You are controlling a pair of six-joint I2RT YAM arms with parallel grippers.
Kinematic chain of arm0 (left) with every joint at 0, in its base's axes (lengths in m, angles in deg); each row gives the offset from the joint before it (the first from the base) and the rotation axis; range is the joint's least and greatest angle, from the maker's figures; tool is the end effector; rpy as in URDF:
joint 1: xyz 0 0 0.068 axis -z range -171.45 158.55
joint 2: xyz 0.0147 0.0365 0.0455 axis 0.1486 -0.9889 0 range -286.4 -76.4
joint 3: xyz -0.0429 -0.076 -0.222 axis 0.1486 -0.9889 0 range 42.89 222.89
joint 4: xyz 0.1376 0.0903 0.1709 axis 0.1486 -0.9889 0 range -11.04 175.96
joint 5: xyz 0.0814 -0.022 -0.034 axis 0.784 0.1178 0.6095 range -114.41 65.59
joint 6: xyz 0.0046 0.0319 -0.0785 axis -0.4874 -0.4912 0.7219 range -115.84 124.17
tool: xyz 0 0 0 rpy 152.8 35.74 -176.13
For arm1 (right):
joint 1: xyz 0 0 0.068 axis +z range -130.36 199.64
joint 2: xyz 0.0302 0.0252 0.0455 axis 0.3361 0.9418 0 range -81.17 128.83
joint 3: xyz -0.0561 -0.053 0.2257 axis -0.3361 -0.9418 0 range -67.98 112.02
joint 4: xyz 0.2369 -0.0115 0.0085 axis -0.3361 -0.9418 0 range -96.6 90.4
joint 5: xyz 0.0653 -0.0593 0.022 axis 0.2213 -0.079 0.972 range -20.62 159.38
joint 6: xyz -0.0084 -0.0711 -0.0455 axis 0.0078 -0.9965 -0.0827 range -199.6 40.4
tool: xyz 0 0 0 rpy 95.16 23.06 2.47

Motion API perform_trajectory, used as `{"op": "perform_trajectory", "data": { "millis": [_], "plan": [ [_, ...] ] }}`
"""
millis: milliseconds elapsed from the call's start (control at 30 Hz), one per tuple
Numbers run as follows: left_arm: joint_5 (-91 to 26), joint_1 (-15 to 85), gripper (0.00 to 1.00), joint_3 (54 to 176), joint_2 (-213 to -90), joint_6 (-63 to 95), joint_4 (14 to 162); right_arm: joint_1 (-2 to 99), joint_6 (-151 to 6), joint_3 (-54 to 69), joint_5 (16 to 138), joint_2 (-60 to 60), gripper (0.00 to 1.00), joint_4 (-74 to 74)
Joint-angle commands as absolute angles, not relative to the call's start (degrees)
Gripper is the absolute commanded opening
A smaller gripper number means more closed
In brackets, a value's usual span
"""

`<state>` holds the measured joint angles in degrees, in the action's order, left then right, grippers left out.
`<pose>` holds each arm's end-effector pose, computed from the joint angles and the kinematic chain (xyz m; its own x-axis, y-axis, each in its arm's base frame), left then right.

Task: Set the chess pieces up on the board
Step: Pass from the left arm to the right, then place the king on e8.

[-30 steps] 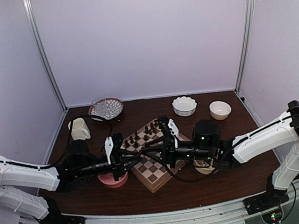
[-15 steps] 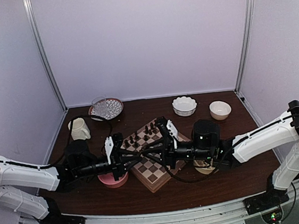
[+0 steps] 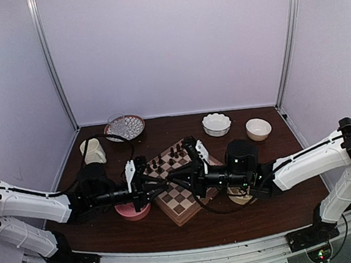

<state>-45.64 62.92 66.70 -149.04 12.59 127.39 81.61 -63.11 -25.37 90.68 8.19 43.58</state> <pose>0.1433 -0.2461 0.1877 -0.2158 0.0667 -0.9742 0.9454 0.2637 -0.1914 0.1427 0.3256 0.2146 -0.3099 -0.0191 -0.9506 -0.9436 0.1286 0.3051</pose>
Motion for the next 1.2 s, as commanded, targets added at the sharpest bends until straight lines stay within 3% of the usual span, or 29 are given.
{"op": "perform_trajectory", "data": {
  "millis": [0,67,233,400,533,667,833,1000,1167],
  "plan": [
    [-46.2,63.0,0.05,67.8,-149.0,11.6,128.3,81.7,-63.2,-24.3,91.2,7.2,0.03,44.9],
    [-45.9,63.0,0.15,67.3,-148.7,11.6,129.2,81.6,-63.7,-24.5,90.6,6.9,0.00,44.5],
    [-40.5,62.9,0.55,64.2,-146.5,13.4,132.1,81.6,-68.1,-24.4,88.0,5.5,0.00,40.3],
    [-35.0,62.9,0.73,63.5,-140.2,13.7,125.4,80.6,-73.9,-22.3,85.1,4.4,0.00,32.0],
    [-23.6,62.7,0.85,64.9,-132.8,16.3,112.2,78.9,-76.5,-16.3,81.1,6.0,0.00,20.4],
    [-14.4,62.4,0.93,68.4,-128.2,18.8,96.7,78.1,-78.7,-9.4,74.6,10.1,0.00,13.4],
    [-8.4,62.1,0.94,68.8,-125.1,19.2,84.8,77.2,-81.2,0.4,69.7,18.8,0.00,7.9],
    [-5.5,62.0,0.93,67.9,-123.7,20.7,78.2,74.8,-80.5,10.8,69.6,26.8,0.00,3.5],
    [-5.4,61.7,0.85,66.7,-122.9,21.4,77.4,72.4,-79.6,18.4,69.8,32.6,0.00,-1.7]
  ]
}}
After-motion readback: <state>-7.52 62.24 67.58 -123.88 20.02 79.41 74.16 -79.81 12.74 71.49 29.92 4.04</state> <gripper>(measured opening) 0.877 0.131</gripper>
